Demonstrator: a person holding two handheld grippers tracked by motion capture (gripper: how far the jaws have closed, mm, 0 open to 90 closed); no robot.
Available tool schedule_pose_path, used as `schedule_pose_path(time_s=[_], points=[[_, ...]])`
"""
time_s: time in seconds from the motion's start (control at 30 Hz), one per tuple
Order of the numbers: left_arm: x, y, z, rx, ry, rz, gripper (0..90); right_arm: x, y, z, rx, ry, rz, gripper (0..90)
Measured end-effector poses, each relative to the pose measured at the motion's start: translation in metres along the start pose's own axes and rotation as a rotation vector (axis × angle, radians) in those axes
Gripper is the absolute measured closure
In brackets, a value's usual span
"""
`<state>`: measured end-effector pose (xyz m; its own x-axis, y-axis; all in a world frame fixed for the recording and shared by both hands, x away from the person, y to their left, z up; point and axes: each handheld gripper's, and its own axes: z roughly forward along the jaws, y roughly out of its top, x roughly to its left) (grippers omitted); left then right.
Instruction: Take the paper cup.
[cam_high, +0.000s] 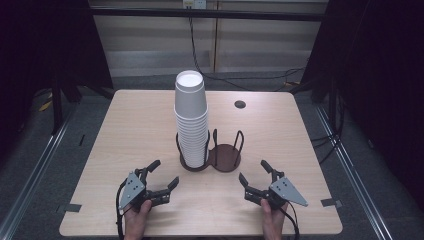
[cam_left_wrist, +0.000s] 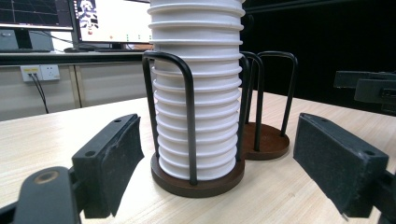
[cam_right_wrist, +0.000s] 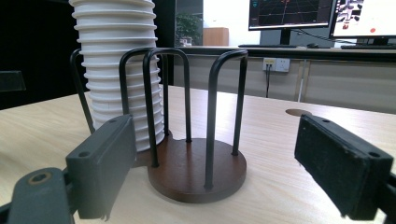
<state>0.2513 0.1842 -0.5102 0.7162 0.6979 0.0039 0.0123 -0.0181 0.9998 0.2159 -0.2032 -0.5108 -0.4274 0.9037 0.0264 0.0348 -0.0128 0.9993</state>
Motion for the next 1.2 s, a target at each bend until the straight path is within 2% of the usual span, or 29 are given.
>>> schedule_pose_path(time_s=[0.23,0.3,0.47,0.5,0.57,0.7,0.83,0.87,0.9,0.93,1.0,1.07,1.13,1.2], points=[[0.0,0.0,0.0,0.001,0.0,-0.002,15.4,0.0,0.0,0.001,0.005,-0.015,0.004,12.5],[0.0,0.0,0.0,0.001,0.0,-0.001,15.6,-0.001,0.0,0.001,0.008,-0.02,0.021,12.2],[0.001,0.0,-0.001,0.004,-0.003,0.008,15.4,-0.002,0.002,0.004,0.05,-0.057,0.077,13.2],[-0.001,0.0,-0.001,-0.004,-0.004,-0.026,15.4,-0.002,0.003,0.005,0.059,-0.054,0.081,13.2],[0.0,0.0,-0.002,-0.001,0.008,-0.014,15.3,-0.001,0.004,0.006,0.074,-0.05,0.07,13.5],[0.0,0.0,-0.002,0.0,0.003,-0.016,15.4,0.0,0.012,0.007,0.101,0.007,0.043,18.3],[0.0,0.0,-0.002,-0.002,0.0,-0.018,15.5,0.001,0.019,0.007,0.107,0.034,0.033,21.4],[0.0,0.0,-0.002,-0.001,0.001,-0.017,15.5,0.0,0.025,0.007,0.14,0.049,0.027,21.5],[0.0,0.0,-0.002,-0.002,0.0,-0.018,15.5,0.0,0.027,0.007,0.136,0.051,0.018,21.5],[0.0,0.0,-0.001,-0.005,0.002,-0.02,15.5,0.0,0.029,0.006,0.123,0.057,0.017,21.9],[0.0,0.0,-0.001,-0.005,0.0,-0.019,15.5,-0.001,0.034,0.007,0.157,0.085,0.038,21.6],[0.0,0.0,-0.001,-0.005,-0.002,-0.02,15.5,0.0,0.039,0.007,0.136,0.096,0.031,21.8],[0.0,0.0,-0.001,-0.005,-0.002,-0.02,15.5,0.001,0.04,0.007,0.131,0.102,0.03,21.8],[0.0,0.0,-0.002,-0.005,-0.004,-0.019,15.5,0.001,0.047,0.01,0.142,0.131,0.029,20.9]])
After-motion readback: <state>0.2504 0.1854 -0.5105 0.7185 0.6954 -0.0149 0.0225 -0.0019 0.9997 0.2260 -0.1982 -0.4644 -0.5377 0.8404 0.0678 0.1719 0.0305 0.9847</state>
